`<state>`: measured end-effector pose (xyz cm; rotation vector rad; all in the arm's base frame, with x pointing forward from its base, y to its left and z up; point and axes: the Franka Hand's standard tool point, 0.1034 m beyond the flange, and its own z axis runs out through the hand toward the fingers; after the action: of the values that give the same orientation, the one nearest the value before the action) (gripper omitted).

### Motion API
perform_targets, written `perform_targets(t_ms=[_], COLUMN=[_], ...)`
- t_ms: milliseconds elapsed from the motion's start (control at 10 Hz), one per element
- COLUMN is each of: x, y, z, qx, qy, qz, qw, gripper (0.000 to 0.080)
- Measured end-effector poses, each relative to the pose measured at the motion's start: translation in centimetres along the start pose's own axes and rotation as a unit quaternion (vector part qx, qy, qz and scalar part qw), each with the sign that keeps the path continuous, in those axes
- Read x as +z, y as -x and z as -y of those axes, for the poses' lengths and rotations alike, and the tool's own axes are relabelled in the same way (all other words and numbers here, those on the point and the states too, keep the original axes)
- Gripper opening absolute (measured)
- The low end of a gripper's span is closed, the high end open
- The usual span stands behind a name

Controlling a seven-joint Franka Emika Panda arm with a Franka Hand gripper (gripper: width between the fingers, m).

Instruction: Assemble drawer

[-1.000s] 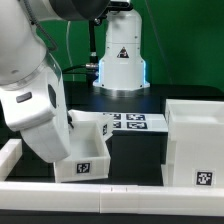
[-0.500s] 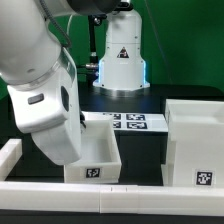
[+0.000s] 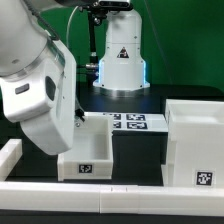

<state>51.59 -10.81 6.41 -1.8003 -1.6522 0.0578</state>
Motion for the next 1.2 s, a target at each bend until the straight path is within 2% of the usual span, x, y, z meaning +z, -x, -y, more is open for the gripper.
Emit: perform_targets(t_ms=[200,400,500,600,700,800,900,1000,1100,1200], x=[0.1,0.3,0.5,0.4,0.1,0.0,-0.2,-0.7,-0.9,-0.9], y=[0.0,-0.1,-0.2,-0.2,-0.2,-0.2,-0.1,0.3,0.8,1.1], z=[0.1,0.5,0.8,0.7,0.4,0.4,-0.1,-0.7,-0.6,-0.6], qx=[0.004,0.003,0.001,-0.002,-0.003,-0.003,-0.002,0.002,0.007,0.012], qy=[-0.003,-0.018,-0.043,-0.057,-0.05,-0.048,-0.028,0.018,0.054,0.081], qz=[0.0,-0.003,-0.009,-0.012,-0.011,-0.01,-0.006,0.006,0.019,0.028], qw=[1.0,1.0,0.999,0.998,0.999,0.999,1.0,1.0,0.998,0.996], gripper=[0.0047,0.0047,0.0047,0.0048,0.0048,0.0048,0.0048,0.0048,0.0045,0.004])
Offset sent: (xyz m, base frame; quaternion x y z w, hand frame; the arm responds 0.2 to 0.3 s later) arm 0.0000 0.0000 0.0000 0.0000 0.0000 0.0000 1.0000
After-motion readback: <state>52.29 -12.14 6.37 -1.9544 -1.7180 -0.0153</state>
